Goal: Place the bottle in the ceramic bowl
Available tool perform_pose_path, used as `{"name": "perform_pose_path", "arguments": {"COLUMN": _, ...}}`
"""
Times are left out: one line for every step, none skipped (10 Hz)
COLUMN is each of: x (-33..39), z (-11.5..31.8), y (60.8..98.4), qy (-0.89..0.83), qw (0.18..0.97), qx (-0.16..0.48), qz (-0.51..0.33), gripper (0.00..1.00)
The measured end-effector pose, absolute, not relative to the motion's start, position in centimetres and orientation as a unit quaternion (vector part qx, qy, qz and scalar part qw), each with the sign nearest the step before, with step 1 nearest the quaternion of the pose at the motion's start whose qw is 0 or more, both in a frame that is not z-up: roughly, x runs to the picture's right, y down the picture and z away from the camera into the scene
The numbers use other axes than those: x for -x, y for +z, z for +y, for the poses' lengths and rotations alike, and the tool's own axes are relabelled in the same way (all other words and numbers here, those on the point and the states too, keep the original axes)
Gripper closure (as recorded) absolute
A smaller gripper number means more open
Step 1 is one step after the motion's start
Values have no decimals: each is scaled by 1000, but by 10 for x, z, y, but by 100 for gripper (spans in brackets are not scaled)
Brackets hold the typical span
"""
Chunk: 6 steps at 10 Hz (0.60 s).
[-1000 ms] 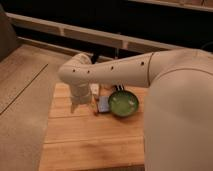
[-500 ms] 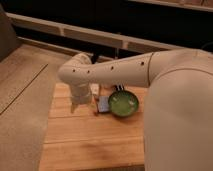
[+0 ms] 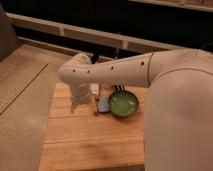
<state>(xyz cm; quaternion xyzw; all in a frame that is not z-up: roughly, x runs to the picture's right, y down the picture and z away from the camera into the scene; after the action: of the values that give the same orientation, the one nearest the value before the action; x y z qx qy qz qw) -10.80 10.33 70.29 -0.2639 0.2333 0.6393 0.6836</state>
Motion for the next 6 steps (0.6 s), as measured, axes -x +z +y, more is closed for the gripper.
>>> {"name": "perform_pose_path", "arguments": {"x": 108, "z": 103, "y": 703, "qy": 639, "qw": 684, "qx": 264, "qz": 233, "gripper": 35}}
{"name": "perform_pose_path", "arguments": {"x": 108, "z": 103, "y": 703, "qy": 639, "qw": 684, "qx": 264, "qz": 233, "gripper": 35}}
{"name": "perform_pose_path", "arguments": {"x": 108, "z": 103, "y": 703, "qy": 639, "qw": 684, "qx": 264, "qz": 233, "gripper": 35}}
{"name": "perform_pose_path", "arguments": {"x": 108, "z": 103, "y": 703, "qy": 639, "qw": 684, "qx": 263, "qz": 233, "gripper": 35}}
{"name": "perform_pose_path", "arguments": {"x": 108, "z": 101, "y": 703, "qy": 641, "qw": 684, "qx": 261, "qz": 231, "gripper": 35}}
{"name": "perform_pose_path", "arguments": {"x": 109, "z": 93, "y": 708, "qy": 646, "qw": 685, "qx": 254, "qz": 222, "gripper": 35}}
